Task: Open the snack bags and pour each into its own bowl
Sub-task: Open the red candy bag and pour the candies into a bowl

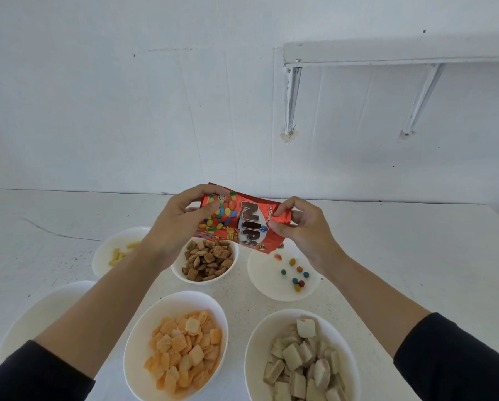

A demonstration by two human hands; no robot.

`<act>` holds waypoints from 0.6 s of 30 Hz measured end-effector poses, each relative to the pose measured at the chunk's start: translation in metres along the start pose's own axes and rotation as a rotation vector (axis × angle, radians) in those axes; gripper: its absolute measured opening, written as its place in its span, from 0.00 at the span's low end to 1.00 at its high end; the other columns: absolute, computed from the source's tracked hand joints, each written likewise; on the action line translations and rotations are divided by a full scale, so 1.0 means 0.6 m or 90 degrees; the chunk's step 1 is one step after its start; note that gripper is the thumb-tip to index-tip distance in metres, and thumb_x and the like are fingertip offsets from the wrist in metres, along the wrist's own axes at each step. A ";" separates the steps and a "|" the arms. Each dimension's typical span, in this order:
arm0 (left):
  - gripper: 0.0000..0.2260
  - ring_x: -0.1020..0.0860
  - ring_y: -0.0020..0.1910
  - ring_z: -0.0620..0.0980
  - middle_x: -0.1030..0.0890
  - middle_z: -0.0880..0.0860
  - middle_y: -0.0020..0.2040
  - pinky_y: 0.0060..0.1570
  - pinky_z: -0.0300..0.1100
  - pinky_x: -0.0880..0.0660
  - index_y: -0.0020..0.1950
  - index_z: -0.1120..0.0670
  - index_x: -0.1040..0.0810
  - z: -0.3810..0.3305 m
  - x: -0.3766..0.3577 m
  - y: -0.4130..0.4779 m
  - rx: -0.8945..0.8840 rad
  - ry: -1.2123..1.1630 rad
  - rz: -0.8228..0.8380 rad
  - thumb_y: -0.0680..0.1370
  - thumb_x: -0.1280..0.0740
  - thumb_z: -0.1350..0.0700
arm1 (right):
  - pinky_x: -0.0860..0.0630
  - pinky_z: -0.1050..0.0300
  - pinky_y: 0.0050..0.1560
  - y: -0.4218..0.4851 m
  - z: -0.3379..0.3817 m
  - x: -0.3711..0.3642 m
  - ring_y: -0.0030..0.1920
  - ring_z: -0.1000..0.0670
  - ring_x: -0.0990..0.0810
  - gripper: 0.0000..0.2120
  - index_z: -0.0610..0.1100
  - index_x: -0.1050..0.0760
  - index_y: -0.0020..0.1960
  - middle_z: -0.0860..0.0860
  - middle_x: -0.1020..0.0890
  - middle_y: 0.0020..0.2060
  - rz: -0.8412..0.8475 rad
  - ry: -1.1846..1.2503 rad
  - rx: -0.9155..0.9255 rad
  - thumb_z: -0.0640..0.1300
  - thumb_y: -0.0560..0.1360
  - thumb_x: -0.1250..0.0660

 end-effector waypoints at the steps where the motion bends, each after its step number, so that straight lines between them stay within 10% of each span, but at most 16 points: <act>1: 0.08 0.18 0.57 0.53 0.18 0.46 0.56 0.53 0.55 0.17 0.56 0.47 0.16 0.007 -0.001 -0.001 0.011 -0.003 -0.004 0.82 0.33 0.57 | 0.18 0.56 0.41 -0.001 -0.006 0.001 0.51 0.47 0.15 0.08 0.44 0.25 0.46 0.47 0.15 0.51 0.001 -0.001 -0.007 0.37 0.74 0.26; 18: 0.08 0.17 0.55 0.48 0.19 0.48 0.60 0.47 0.47 0.16 0.58 0.45 0.18 -0.058 0.005 0.009 -0.087 0.031 -0.015 0.82 0.33 0.53 | 0.17 0.52 0.44 0.007 0.017 -0.002 0.52 0.45 0.15 0.09 0.44 0.24 0.45 0.42 0.15 0.51 -0.001 0.073 0.013 0.36 0.73 0.25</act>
Point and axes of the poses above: each hand's wrist, its own y-axis towards the middle knuckle, its own x-axis out of the back of the hand, z = x × y, the point moved 9 cm from there along y, towards the middle knuckle
